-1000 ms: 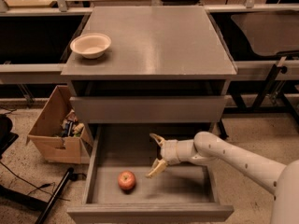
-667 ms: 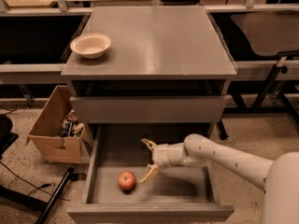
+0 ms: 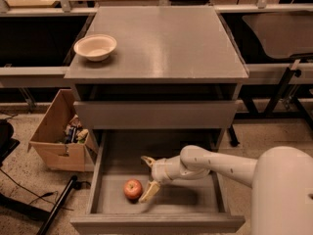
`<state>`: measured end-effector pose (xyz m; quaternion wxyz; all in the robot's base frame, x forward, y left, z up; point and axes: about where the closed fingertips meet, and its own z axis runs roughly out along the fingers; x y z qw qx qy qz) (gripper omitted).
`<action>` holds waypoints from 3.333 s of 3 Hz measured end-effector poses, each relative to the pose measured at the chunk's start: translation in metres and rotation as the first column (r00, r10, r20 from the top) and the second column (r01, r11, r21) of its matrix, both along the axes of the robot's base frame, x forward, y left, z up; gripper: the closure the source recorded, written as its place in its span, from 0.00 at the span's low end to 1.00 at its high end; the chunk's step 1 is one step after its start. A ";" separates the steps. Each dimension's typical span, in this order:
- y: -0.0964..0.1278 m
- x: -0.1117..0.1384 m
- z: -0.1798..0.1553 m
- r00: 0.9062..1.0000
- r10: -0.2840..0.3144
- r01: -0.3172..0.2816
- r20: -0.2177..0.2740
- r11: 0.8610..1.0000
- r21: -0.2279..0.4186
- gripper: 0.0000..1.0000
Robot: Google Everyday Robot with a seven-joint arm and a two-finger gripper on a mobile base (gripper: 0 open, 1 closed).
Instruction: Pick apple from middle drawer and place on counter
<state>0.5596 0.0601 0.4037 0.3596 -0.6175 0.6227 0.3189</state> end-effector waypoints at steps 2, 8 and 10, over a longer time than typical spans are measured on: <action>0.016 -0.012 -0.015 0.999 0.039 -0.040 -0.024 0.998 -0.041 0.42; 0.029 -0.020 -0.013 0.997 0.064 -0.065 -0.032 0.997 -0.032 0.55; 0.029 -0.020 -0.013 0.997 0.064 -0.065 -0.032 0.997 -0.032 0.08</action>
Offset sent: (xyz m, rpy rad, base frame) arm -0.0162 0.0363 -0.0092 -0.0354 0.0143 0.0772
